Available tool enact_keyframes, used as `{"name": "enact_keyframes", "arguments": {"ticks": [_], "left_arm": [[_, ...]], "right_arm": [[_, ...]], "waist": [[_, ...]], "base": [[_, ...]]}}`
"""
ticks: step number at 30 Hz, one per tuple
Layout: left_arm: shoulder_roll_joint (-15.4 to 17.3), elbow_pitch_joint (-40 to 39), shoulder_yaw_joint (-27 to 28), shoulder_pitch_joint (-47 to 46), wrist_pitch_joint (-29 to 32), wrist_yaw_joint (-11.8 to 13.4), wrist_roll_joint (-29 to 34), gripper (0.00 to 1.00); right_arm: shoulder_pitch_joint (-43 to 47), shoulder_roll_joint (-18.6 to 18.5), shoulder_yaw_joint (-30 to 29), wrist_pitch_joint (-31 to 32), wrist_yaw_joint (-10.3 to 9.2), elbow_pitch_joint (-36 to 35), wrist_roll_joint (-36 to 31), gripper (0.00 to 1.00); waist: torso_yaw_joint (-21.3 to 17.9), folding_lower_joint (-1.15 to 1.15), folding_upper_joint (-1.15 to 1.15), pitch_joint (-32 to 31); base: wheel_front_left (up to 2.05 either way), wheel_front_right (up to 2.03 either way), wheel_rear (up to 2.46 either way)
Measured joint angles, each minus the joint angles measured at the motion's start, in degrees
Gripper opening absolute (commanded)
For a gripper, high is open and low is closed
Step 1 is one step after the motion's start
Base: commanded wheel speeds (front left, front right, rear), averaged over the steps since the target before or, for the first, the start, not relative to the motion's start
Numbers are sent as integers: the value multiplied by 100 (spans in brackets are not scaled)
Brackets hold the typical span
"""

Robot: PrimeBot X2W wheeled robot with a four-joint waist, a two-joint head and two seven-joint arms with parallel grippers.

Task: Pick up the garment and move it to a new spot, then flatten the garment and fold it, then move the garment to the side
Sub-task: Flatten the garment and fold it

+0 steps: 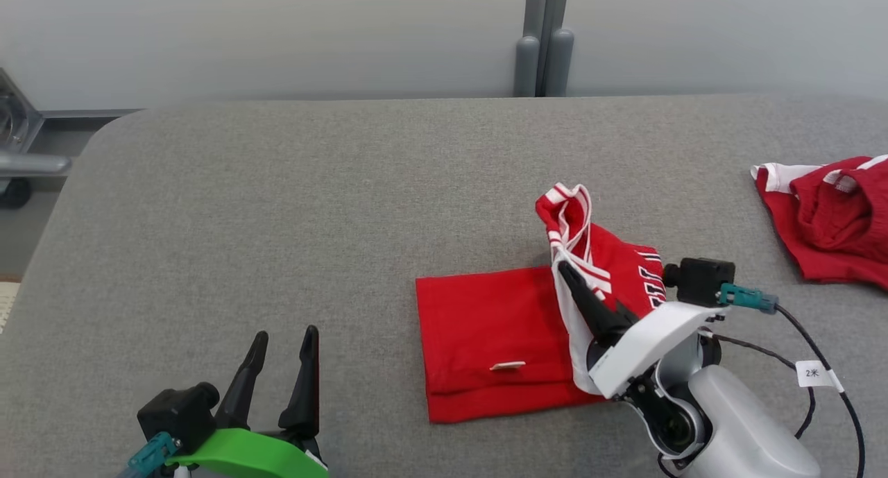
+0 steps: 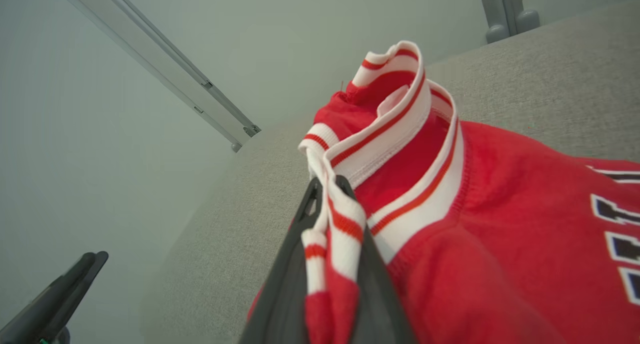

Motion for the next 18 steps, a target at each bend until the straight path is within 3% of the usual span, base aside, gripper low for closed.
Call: {"name": "enact_keyframes", "arguments": {"ticks": [18], "left_arm": [[-40,-19,-35,10,48,15,0,100]], "right_arm": [[-222,213,873,286,0,928,-516,0]], "waist": [[803,0,0,48]], "base": [[0,0,0]]}}
